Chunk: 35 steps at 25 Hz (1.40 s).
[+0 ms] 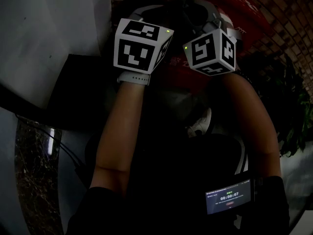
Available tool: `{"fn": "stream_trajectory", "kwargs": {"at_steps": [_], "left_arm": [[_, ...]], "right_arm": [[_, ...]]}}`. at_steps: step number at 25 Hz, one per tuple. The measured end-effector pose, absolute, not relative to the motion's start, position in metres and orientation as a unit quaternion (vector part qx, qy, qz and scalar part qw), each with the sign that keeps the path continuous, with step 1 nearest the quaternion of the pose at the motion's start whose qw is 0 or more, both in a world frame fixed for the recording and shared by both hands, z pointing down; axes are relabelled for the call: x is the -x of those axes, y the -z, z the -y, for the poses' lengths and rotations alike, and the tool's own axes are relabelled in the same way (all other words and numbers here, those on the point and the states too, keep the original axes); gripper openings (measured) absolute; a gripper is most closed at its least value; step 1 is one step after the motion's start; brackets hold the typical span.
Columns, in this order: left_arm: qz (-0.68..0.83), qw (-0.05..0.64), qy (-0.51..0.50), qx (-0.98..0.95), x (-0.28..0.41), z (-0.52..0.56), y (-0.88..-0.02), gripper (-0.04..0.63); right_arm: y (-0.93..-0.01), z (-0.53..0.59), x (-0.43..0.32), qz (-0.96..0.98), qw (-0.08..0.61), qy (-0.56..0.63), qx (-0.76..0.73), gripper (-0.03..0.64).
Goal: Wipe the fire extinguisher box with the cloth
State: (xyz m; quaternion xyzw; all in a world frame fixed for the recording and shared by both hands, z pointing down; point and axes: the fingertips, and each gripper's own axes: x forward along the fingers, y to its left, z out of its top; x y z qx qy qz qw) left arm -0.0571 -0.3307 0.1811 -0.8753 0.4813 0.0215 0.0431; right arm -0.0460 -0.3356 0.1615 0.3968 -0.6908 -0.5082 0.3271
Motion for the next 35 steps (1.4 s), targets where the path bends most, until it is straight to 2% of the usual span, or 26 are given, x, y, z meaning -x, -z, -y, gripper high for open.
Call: {"fn": "stream_trajectory", "kwargs": {"at_steps": [7, 13, 21, 35], "left_arm": [[-0.453, 0.04, -0.04, 0.89, 0.018, 0.297, -0.148, 0.003], [-0.43, 0.008, -0.048, 0.902, 0.016, 0.323, -0.197, 0.003], [-0.379, 0.035, -0.033, 0.924, -0.049, 0.306, -0.201, 0.003], [-0.32, 0.042, -0.014, 0.946, -0.142, 0.282, -0.196, 0.003]], "right_arm": [[-0.124, 0.308, 0.02, 0.675, 0.331, 0.513, -0.415, 0.032], [-0.168, 0.341, 0.026, 0.685, 0.333, 0.496, -0.416, 0.032], [-0.171, 0.338, -0.044, 0.671, 0.344, 0.48, -0.45, 0.032], [-0.167, 0.332, -0.181, 0.634, 0.381, 0.423, -0.524, 0.032]]}}
